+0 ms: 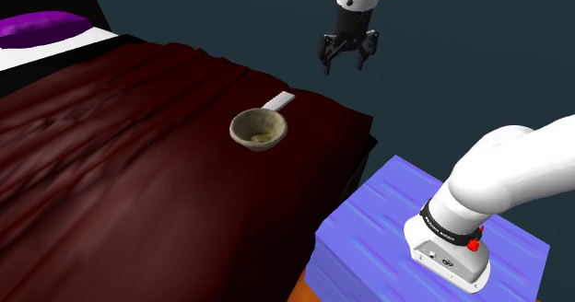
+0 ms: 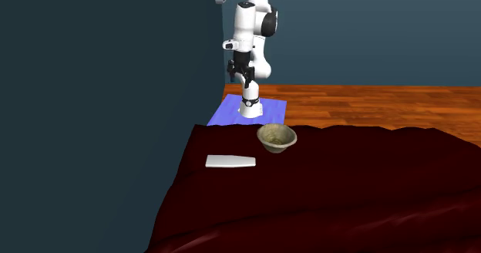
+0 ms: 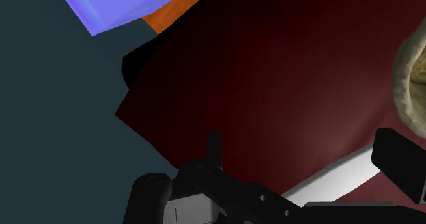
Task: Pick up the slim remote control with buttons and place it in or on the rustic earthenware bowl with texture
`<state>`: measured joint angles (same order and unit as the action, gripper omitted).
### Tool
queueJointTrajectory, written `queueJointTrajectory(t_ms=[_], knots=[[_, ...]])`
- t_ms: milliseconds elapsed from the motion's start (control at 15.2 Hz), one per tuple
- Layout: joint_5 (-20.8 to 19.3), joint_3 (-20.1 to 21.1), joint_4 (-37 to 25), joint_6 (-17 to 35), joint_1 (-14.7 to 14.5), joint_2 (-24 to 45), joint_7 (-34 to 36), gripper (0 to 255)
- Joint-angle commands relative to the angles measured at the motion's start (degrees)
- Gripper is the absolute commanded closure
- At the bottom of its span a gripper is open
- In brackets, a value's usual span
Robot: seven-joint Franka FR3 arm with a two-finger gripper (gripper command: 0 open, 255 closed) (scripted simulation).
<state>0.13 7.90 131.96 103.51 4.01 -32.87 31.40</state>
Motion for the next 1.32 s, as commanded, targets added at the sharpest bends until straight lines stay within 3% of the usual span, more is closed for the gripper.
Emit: queueJointTrajectory(t_ms=[0,660,1254], knots=[[0.6,1.9,-1.1,2.8,0.8,4.2,5.0,0],[-1.3,8.0,-11.3,12.5,3.9,26.1,28.5,0],[-5.9,7.6,-26.9,15.9,3.4,47.0,47.4,0]])
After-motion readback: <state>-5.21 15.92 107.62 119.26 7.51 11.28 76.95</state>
